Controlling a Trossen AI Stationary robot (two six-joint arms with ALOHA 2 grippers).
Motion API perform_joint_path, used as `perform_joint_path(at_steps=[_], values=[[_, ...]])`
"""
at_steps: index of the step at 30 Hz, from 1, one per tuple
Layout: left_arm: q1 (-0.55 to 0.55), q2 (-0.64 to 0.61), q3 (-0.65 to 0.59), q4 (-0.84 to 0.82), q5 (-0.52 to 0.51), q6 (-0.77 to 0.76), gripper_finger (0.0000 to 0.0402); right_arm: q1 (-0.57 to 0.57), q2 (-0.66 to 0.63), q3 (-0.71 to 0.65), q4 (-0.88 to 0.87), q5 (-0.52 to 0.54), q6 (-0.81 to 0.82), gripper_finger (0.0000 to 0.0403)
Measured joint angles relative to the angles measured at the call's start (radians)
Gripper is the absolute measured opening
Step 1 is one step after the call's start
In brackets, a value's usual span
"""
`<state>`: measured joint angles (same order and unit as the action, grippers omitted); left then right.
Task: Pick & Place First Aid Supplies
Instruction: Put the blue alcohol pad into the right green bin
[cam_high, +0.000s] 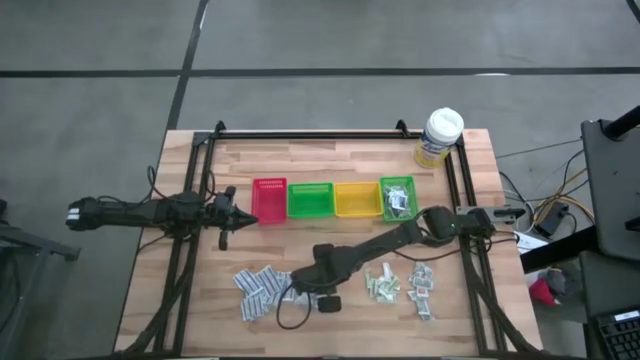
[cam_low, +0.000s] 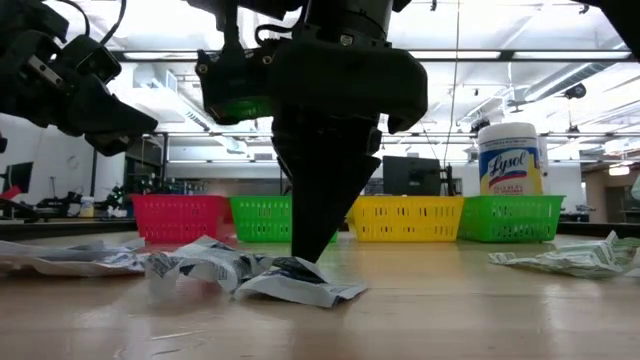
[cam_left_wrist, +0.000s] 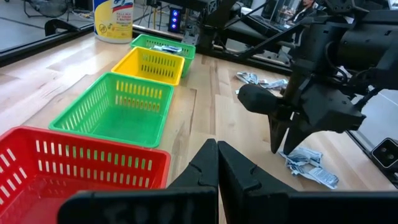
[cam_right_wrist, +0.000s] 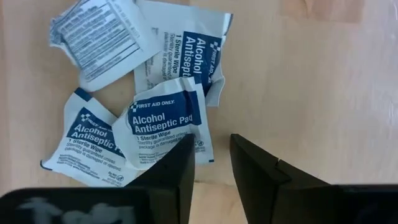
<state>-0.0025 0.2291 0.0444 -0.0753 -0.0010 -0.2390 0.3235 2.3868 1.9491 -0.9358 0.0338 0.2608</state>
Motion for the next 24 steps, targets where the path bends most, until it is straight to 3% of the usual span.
perform_joint_path(at_steps=[24], values=[[0.0, 0.0, 0.0, 0.0, 0.0, 0.0, 0.0, -0.016, -0.002, -0.013, -0.011, -0.008, 0.02, 0.003]])
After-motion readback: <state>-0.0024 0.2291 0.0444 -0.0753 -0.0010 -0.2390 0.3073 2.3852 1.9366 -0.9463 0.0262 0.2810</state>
